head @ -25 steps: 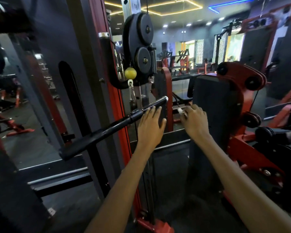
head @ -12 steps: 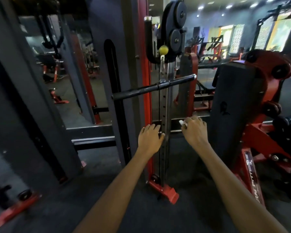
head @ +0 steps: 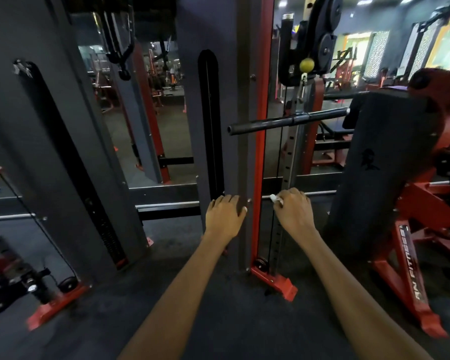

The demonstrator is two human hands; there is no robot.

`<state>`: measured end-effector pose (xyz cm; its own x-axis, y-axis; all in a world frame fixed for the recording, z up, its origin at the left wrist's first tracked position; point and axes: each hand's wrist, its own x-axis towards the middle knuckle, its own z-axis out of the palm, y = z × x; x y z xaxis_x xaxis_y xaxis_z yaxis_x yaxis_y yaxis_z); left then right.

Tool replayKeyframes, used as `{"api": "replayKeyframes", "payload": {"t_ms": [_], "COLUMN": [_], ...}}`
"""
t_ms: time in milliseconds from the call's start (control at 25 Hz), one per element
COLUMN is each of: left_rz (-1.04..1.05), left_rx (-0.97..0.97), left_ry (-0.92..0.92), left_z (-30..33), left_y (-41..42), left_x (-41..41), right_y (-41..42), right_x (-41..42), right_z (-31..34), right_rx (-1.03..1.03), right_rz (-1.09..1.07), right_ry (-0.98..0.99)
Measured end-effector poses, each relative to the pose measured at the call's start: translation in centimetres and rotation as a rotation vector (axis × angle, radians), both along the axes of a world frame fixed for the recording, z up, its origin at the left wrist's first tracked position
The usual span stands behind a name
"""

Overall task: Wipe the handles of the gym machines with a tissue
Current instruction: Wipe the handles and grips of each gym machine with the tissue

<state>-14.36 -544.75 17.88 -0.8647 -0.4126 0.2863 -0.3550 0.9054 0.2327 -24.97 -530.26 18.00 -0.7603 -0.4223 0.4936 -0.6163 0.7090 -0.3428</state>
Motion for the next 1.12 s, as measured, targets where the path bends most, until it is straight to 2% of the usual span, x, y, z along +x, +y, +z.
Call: {"api": "replayKeyframes", "payload": {"t_ms": [320, 520, 880, 1120], "left_rz": [-0.078, -0.109, -0.222, -0.327], "left_rx": [-0.033, -0.016, -0.056, -0.049], "left_ry": [-0.041, -0.037, -0.042, 0.051], "left_z": [-0.1, -1.5, -2.9, -0.7], "left_y": [-12.6, -20.2, -31.2, -36.8], "left_x": [6.1, 6.2, -3.6, -13.0], "right_y": [-13.2, -20.4, -31.4, -36.6], "right_x": [6.5, 7.0, -0.5, -8.3], "right_z": [-0.6, -1.3, -1.5, 1.5], "right_rx": [-0.031, 0.001, -0.031, -0.088], "right_rz": [-0.096, -0.14, -0.194, -0.284], "right_ry": [-0.037, -0.047, -0.055, -0.045]}}
